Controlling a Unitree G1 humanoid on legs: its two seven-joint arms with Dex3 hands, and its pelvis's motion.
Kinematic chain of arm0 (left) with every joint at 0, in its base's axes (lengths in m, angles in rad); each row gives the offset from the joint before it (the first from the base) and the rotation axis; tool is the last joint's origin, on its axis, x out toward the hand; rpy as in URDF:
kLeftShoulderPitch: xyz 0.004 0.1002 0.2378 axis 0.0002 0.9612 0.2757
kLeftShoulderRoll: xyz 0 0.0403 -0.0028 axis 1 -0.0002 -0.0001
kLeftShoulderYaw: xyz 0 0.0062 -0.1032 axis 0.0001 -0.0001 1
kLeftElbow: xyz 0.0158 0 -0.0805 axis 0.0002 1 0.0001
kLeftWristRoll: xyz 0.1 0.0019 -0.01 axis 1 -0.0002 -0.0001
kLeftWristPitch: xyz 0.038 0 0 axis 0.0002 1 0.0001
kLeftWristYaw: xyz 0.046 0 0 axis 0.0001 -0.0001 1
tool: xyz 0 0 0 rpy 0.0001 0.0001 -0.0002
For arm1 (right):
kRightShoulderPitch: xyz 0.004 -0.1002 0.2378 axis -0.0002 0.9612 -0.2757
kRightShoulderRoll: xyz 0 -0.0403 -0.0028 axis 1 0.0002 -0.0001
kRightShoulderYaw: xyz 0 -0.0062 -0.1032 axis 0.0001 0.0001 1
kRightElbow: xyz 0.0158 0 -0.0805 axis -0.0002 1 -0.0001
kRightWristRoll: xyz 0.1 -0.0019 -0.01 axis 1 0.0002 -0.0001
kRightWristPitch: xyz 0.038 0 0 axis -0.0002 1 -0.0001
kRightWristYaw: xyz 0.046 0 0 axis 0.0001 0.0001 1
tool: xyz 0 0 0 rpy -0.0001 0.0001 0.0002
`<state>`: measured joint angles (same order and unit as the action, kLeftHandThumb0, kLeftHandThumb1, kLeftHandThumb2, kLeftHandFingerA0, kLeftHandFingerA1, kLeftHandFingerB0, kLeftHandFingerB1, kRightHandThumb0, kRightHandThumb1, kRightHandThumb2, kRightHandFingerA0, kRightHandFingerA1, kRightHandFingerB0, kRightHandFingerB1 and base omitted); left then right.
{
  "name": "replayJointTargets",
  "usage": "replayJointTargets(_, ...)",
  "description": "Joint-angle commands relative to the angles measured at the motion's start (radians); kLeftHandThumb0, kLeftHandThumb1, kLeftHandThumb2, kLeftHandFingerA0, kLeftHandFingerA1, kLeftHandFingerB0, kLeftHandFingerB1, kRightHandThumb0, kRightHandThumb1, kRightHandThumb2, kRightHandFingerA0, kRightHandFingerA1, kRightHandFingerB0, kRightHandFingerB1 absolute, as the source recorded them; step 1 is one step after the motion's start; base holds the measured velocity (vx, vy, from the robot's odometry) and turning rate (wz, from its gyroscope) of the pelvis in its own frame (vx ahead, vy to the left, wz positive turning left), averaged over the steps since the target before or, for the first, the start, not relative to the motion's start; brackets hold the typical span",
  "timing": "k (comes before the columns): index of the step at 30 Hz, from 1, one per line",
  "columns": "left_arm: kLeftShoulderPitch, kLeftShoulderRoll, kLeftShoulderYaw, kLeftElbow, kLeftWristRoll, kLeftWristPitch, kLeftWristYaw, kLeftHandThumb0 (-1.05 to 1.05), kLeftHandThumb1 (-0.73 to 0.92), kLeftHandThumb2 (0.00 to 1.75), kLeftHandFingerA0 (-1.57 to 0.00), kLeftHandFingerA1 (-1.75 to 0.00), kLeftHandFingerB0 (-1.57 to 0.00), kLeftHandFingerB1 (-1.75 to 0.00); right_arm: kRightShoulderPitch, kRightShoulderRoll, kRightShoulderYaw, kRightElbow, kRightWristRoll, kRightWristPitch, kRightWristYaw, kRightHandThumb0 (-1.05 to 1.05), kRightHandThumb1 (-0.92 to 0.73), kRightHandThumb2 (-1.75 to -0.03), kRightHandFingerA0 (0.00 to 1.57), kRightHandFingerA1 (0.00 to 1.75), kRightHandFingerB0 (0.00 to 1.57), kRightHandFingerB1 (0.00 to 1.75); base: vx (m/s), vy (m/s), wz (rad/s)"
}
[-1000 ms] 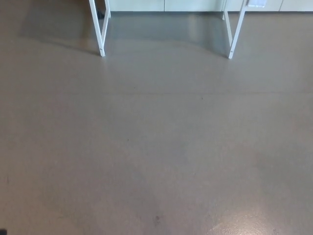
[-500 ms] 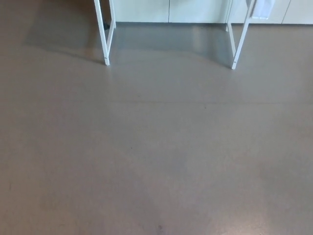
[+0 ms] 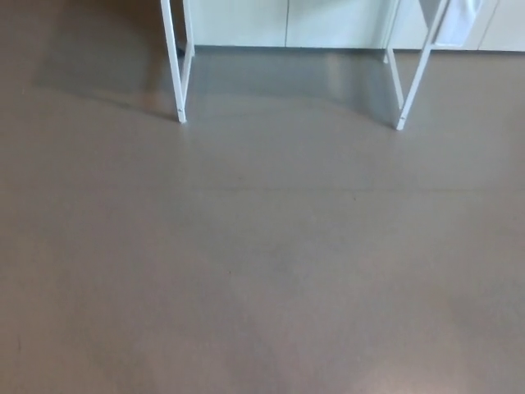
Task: The robot walk towards a table in front and uses its left hand to pick up the pot from the base and pour water to the cup on the right hand side
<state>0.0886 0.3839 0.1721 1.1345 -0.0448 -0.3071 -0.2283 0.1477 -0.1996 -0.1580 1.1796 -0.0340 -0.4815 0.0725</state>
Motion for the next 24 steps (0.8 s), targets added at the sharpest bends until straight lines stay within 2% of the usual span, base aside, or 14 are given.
replayJointTargets(1,-0.012,0.002,-0.01,0.023,0.019,-0.045,0.013,0.02,0.33,0.49,-0.61,-0.48,-0.49,-0.42,-0.013,-0.023,0.001,0.007,-0.001,0.005,-0.02,-0.53,-0.65,-0.59,0.3,0.53,0.17,0.32,0.22,-0.243,0.2)
replayJointTargets(6,-0.027,-0.006,-0.023,0.029,0.028,-0.047,0.028,0.02,0.35,0.49,-0.6,-0.47,-0.49,-0.42,-0.04,-0.035,0.003,0.019,-0.002,0.01,-0.022,-0.51,-0.65,-0.59,0.3,0.54,0.17,0.32,0.22,-0.252,0.09)
replayJointTargets(8,-0.008,-0.002,-0.025,0.032,0.029,-0.055,0.027,0.03,0.35,0.49,-0.6,-0.47,-0.48,-0.42,-0.029,-0.037,0.018,0.031,-0.019,0.003,-0.035,-0.57,-0.67,-0.61,0.31,0.53,0.16,0.32,0.16,-0.096,-0.02)
replayJointTargets(11,0.007,-0.003,-0.032,0.041,0.039,-0.067,0.048,0.0,0.33,0.49,-0.64,-0.48,-0.51,-0.42,-0.009,-0.033,0.018,0.027,-0.007,-0.006,-0.022,-0.52,-0.66,-0.6,0.3,0.54,0.16,0.32,0.18,-0.024,-0.05)
replayJointTargets(15,0.007,-0.002,-0.038,0.047,0.043,-0.073,0.053,0.0,0.33,0.49,-0.64,-0.48,-0.51,-0.42,-0.004,-0.033,0.018,0.025,-0.002,-0.01,-0.018,-0.52,-0.66,-0.6,0.3,0.54,0.16,0.32,0.23,0.095,-0.16)
replayJointTargets(16,0.02,0.0,-0.047,0.04,0.053,-0.079,0.054,-0.01,0.34,0.49,-0.63,-0.47,-0.51,-0.42,0.004,-0.04,0.026,0.03,-0.012,-0.009,-0.021,-0.59,-0.66,-0.6,0.28,0.55,0.16,0.32,0.21,0.173,-0.09)
replayJointTargets(24,0.028,0.002,-0.045,0.07,0.048,-0.09,0.048,-0.03,0.33,0.49,-0.63,-0.48,-0.51,-0.42,0.004,-0.038,0.043,0.05,-0.019,0.001,-0.029,-0.58,-0.68,-0.62,0.29,0.53,0.16,0.32,0.27,0.231,-0.05)
